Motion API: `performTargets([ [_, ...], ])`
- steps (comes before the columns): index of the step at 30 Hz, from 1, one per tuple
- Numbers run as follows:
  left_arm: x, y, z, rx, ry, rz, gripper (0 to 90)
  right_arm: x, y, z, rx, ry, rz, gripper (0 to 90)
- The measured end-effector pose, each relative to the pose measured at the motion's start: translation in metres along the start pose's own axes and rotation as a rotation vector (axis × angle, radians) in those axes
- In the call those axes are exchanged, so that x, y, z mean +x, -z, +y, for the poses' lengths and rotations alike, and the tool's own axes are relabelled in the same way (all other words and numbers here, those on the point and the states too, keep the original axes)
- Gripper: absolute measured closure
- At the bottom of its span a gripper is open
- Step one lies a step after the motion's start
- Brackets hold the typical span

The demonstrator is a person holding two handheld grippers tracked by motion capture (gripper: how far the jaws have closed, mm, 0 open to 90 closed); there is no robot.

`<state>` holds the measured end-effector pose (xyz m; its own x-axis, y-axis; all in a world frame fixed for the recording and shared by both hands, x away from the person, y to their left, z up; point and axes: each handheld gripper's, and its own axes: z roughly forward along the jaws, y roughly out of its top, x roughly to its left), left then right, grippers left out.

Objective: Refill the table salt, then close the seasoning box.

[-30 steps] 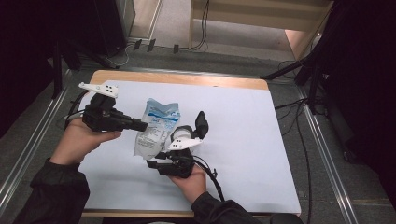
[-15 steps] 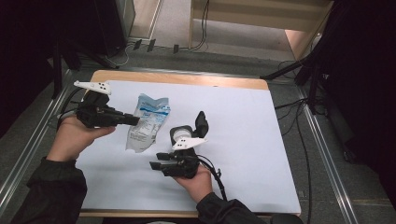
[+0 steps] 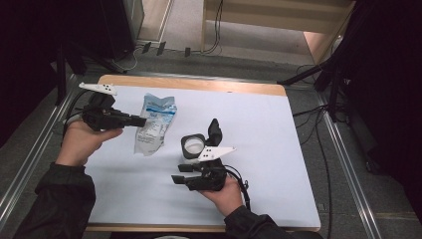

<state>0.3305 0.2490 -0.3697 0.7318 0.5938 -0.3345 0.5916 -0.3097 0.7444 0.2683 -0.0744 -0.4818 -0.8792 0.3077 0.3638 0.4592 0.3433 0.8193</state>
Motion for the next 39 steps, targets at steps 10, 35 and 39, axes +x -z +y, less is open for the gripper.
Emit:
performTargets([
  [10,0.018,-0.009,-0.001,-0.005,0.026,0.034,90.0,-0.006,0.015,-0.003,0.000,0.026,-0.024,54.1],
  [35,0.049,-0.038,0.000,-0.047,0.045,0.102,90.0,-0.025,0.053,-0.006,-0.012,-0.016,-0.106,55.4],
  [39,0.055,-0.042,-0.006,-0.019,0.054,0.108,90.0,-0.029,0.056,-0.008,-0.002,-0.026,-0.118,55.4],
])
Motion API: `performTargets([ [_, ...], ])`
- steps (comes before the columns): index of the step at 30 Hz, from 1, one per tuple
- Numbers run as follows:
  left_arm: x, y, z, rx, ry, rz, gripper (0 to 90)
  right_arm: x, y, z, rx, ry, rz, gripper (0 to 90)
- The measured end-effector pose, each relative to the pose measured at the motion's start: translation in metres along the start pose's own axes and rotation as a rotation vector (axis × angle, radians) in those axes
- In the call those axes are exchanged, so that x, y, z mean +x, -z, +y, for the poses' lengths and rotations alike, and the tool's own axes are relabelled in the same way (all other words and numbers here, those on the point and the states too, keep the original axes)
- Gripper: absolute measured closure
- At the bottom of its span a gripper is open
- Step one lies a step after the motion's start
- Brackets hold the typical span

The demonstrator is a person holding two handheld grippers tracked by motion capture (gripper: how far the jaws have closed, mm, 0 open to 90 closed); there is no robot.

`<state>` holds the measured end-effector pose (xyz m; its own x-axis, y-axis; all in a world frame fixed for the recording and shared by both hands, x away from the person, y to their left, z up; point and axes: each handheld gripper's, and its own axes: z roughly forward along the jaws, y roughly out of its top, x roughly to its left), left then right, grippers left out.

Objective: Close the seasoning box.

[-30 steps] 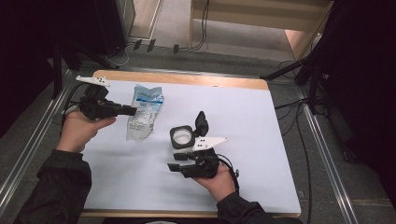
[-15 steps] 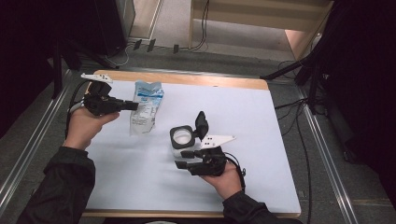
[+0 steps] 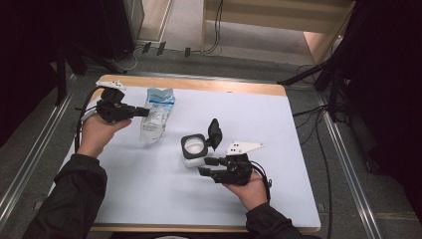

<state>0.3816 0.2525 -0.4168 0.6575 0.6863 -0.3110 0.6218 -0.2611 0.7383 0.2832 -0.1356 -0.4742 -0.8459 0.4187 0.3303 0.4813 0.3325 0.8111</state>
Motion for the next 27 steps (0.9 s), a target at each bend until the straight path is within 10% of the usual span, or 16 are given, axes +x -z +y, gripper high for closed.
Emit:
performTargets([
  [27,0.005,0.025,-0.042,0.010,-0.018,-0.002,89.8,-0.030,0.021,0.004,0.005,-0.014,-0.054,57.5],
])
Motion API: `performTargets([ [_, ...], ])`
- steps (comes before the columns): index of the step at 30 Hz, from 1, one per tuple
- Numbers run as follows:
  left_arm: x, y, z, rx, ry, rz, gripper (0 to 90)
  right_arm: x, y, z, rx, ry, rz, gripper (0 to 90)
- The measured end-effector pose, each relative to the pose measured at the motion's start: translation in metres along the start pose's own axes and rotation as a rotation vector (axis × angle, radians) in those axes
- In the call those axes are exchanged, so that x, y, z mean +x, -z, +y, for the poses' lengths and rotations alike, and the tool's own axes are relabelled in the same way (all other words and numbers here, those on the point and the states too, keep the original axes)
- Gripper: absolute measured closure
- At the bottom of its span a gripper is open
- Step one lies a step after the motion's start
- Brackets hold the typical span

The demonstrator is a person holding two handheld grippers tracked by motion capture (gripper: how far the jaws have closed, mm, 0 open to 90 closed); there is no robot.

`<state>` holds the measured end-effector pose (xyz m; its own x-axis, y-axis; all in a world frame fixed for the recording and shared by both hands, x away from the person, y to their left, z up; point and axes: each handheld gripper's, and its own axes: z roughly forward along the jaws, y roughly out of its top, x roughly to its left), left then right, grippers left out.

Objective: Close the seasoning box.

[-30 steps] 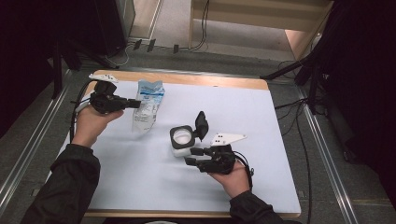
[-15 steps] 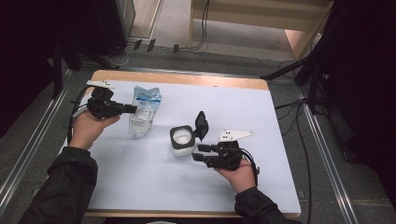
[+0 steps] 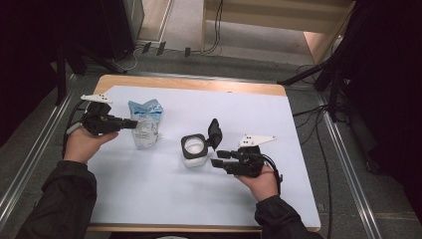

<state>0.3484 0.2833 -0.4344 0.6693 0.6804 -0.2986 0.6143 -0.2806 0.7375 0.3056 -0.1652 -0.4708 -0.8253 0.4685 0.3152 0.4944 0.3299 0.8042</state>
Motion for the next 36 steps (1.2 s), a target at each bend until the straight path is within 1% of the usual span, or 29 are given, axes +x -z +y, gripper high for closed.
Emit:
performTargets([
  [1,-0.001,0.001,-0.001,0.009,-0.013,0.006,89.7,-0.001,0.000,0.000,-0.001,-0.006,-0.001,58.0],
  [3,-0.002,0.001,-0.003,0.011,-0.010,-0.002,89.0,-0.003,0.000,0.002,-0.007,-0.005,-0.003,58.8],
  [5,-0.002,0.001,-0.005,0.008,-0.006,0.002,88.0,-0.005,0.000,0.002,-0.011,-0.008,-0.003,60.9],
  [6,-0.002,0.001,-0.005,0.010,-0.011,0.008,87.0,-0.006,0.000,0.002,-0.010,-0.018,-0.009,62.3],
  [7,-0.003,0.001,-0.006,0.009,-0.011,0.007,86.1,-0.007,0.000,0.002,-0.013,-0.018,-0.008,63.1],
  [10,-0.002,0.000,-0.008,0.006,-0.011,-0.001,83.0,-0.010,0.001,0.003,-0.004,-0.024,-0.012,64.4],
  [12,-0.002,-0.001,-0.009,0.008,-0.013,0.005,82.2,-0.011,0.001,0.004,-0.008,-0.028,-0.014,64.6],
  [15,-0.002,-0.003,-0.008,-0.005,-0.014,0.000,80.0,-0.013,0.000,0.004,-0.007,-0.032,-0.021,64.8],
  [18,-0.002,-0.002,-0.008,-0.016,-0.020,0.008,76.3,-0.016,0.000,0.004,-0.006,-0.035,-0.033,65.5],
  [21,-0.002,-0.001,-0.009,-0.017,-0.020,0.009,68.4,-0.019,0.002,0.005,-0.018,-0.055,-0.037,67.6],
  [22,-0.002,-0.001,-0.009,-0.017,-0.021,0.014,66.1,-0.020,0.003,0.005,-0.026,-0.055,-0.044,68.6],
  [23,-0.002,-0.001,-0.010,-0.020,-0.020,0.007,63.8,-0.021,0.003,0.006,-0.028,-0.057,-0.049,69.3],
  [24,-0.002,-0.001,-0.010,-0.015,-0.015,-0.001,61.5,-0.022,0.003,0.006,-0.032,-0.053,-0.056,70.6],
  [25,-0.002,-0.001,-0.010,-0.010,-0.014,-0.006,60.1,-0.023,0.003,0.007,-0.034,-0.058,-0.061,72.9],
  [26,-0.002,-0.001,-0.011,-0.008,-0.011,-0.005,57.4,-0.025,0.002,0.007,-0.033,-0.062,-0.059,74.9],
  [27,-0.001,-0.001,-0.011,-0.005,-0.005,-0.018,54.9,-0.027,0.002,0.008,-0.032,-0.068,-0.057,78.3],
  [28,-0.001,-0.001,-0.011,-0.002,-0.004,-0.022,53.3,-0.028,0.003,0.009,-0.028,-0.086,-0.052,80.0],
  [30,-0.002,-0.001,-0.012,0.006,-0.011,-0.013,50.2,-0.032,0.003,0.010,-0.032,-0.109,-0.049,85.3],
  [31,-0.002,-0.001,-0.013,0.011,-0.014,-0.015,48.0,-0.035,0.003,0.011,-0.040,-0.115,-0.046,87.9],
  [32,-0.003,-0.001,-0.013,0.015,-0.014,-0.008,46.1,-0.036,0.003,0.012,-0.039,-0.121,-0.046,90.0],
  [34,-0.003,-0.002,-0.014,0.022,-0.013,0.007,42.6,-0.038,0.003,0.015,-0.042,-0.113,-0.050,90.0],
  [36,-0.004,-0.002,-0.016,0.027,-0.016,0.006,40.9,-0.038,0.002,0.019,-0.043,-0.112,-0.049,90.0],
])
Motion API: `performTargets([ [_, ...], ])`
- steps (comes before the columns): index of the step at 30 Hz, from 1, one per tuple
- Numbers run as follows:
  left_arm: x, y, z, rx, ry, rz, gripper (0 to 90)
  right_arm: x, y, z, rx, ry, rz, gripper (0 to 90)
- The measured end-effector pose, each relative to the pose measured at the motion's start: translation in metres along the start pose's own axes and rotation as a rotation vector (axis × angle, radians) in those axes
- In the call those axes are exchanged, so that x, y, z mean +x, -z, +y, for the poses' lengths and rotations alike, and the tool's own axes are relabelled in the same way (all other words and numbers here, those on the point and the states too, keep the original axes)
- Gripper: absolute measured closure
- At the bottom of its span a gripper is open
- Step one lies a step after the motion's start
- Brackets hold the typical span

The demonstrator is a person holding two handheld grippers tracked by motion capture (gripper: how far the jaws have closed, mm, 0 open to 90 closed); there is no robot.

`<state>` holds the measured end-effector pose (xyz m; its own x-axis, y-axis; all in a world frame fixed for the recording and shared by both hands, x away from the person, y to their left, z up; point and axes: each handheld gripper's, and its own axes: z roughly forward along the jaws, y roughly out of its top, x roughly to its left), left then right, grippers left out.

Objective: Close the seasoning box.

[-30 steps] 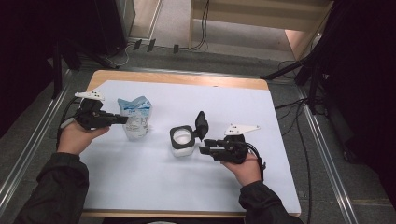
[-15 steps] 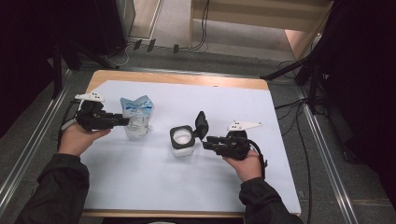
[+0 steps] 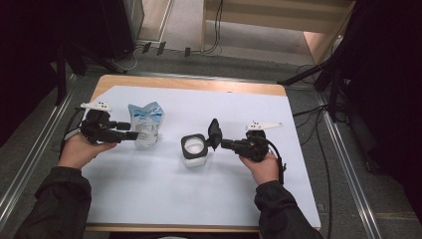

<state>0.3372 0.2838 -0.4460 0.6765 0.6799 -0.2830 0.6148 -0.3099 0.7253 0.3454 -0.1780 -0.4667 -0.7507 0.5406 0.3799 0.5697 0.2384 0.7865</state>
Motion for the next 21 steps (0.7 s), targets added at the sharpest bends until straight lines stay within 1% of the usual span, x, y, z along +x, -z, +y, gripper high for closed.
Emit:
performTargets([
  [2,-0.001,0.000,-0.002,0.003,0.004,0.003,40.0,0.000,-0.002,0.003,-0.008,0.006,0.005,90.0],
  [4,-0.002,-0.001,-0.004,0.006,0.003,0.011,39.5,0.000,-0.003,0.005,-0.006,0.002,0.009,90.0],
  [8,-0.003,0.000,-0.007,0.003,0.005,0.013,38.1,0.001,-0.006,0.010,-0.017,0.010,0.012,90.0],
  [11,-0.005,0.001,-0.009,-0.010,0.001,0.016,37.5,0.000,-0.008,0.014,-0.030,0.006,0.015,90.0],
  [12,-0.005,0.001,-0.009,-0.010,-0.004,0.015,37.4,-0.001,-0.009,0.015,-0.033,-0.002,0.015,90.0],
  [13,-0.006,0.001,-0.009,-0.005,-0.010,0.018,37.2,-0.002,-0.009,0.016,-0.041,-0.004,0.019,90.0],
  [14,-0.006,0.000,-0.010,-0.001,-0.009,0.012,37.0,-0.002,-0.010,0.017,-0.043,-0.010,0.022,90.0],
  [15,-0.007,0.000,-0.010,0.005,-0.014,0.021,37.1,-0.003,-0.011,0.018,-0.041,-0.010,0.019,90.0],
  [16,-0.007,-0.001,-0.011,0.000,-0.015,0.032,37.0,-0.003,-0.012,0.019,-0.044,-0.007,0.021,90.0],
  [21,-0.007,0.000,-0.015,-0.017,-0.006,0.029,36.9,-0.001,-0.016,0.024,-0.045,0.002,0.030,90.0],
])
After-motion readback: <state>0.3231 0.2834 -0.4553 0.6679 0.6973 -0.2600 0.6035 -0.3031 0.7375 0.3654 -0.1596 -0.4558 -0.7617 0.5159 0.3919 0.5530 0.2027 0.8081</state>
